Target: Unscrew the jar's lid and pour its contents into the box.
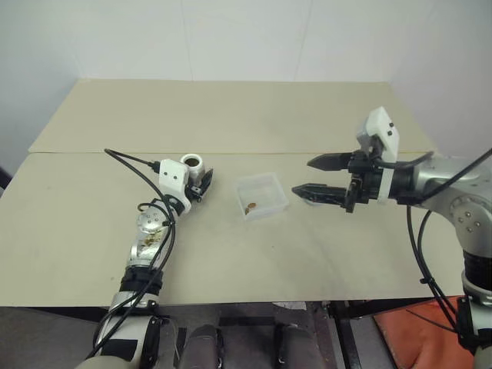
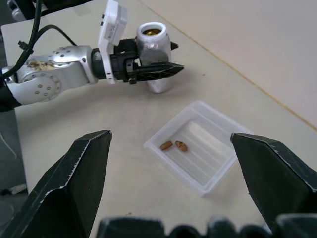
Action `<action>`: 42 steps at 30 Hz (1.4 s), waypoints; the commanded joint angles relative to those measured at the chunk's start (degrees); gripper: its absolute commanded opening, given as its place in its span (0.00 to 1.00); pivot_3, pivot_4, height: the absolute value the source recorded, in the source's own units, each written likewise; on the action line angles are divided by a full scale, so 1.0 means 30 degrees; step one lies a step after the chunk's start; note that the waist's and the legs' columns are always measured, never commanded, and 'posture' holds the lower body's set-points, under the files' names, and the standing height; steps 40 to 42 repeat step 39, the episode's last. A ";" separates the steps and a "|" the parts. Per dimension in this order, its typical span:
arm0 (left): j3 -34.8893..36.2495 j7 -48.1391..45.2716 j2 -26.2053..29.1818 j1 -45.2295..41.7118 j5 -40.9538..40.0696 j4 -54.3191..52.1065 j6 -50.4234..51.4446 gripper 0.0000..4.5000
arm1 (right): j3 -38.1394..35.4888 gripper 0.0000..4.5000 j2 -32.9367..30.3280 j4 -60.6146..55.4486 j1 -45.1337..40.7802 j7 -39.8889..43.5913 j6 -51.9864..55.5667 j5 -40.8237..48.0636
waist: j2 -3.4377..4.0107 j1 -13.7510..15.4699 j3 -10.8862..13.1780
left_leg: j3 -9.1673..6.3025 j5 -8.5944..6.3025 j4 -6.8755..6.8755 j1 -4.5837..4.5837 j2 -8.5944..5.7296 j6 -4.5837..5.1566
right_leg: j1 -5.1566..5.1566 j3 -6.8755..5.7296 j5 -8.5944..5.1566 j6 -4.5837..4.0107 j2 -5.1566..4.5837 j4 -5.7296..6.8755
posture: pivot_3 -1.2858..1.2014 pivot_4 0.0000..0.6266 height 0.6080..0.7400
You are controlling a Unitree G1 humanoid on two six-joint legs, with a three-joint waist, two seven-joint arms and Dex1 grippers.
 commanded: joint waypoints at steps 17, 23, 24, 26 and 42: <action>0.4198 -0.2988 0.6627 0.9481 -0.6895 -1.8683 1.1236 1.00 | -0.1102 1.00 -0.1223 -0.1731 0.1598 0.0100 -0.0440 0.0393 | 0.0000 -0.0056 -0.0007 | -0.0023 -0.0067 -0.0009 0.0009 0.0019 0.0102 | -0.0018 0.0012 -0.0006 -0.0006 0.0000 -0.0042 | 0.52 0.24 1.00; 0.7417 -0.9052 1.0989 0.9922 -1.1280 -1.8785 1.1458 1.00 | -0.1516 1.00 -0.1982 -0.2286 0.2732 0.1210 -0.1751 0.0339 | 0.0046 -0.0052 -0.0030 | 0.0013 -0.0060 -0.0023 0.0040 0.0014 0.0082 | -0.0035 0.0055 -0.0014 -0.0007 0.0002 -0.0053 | 0.52 0.24 1.00; 0.7597 -0.9982 1.1362 0.9857 -1.1529 -1.8452 1.1074 1.00 | -0.1512 1.00 -0.2037 -0.2303 0.2831 0.1285 -0.1919 0.0294 | 0.0046 -0.0043 -0.0030 | 0.0017 -0.0061 -0.0031 0.0047 0.0015 0.0083 | -0.0034 0.0053 -0.0017 -0.0007 0.0002 -0.0052 | 0.52 0.24 1.00; 0.7696 -1.1119 1.2035 0.9160 -1.2174 -1.7866 1.0956 1.00 | -0.1542 1.00 -0.2154 -0.2415 0.3030 0.1121 -0.2138 0.0108 | 0.0045 -0.0023 -0.0030 | 0.0025 -0.0060 -0.0062 0.0072 0.0012 0.0082 | -0.0025 0.0054 -0.0020 -0.0009 0.0002 -0.0061 | 0.52 0.24 1.00; 0.6617 -1.2527 1.2463 0.7167 -1.2733 -1.6473 1.0329 1.00 | -0.3230 1.00 -0.1945 -0.4059 0.4715 0.0233 -0.2641 0.0708 | 0.0043 -0.0027 -0.0029 | 0.0045 -0.0001 -0.0129 0.0115 -0.0004 -0.0019 | -0.0015 0.0081 -0.0020 -0.0012 0.0002 -0.0066 | 0.52 0.24 1.00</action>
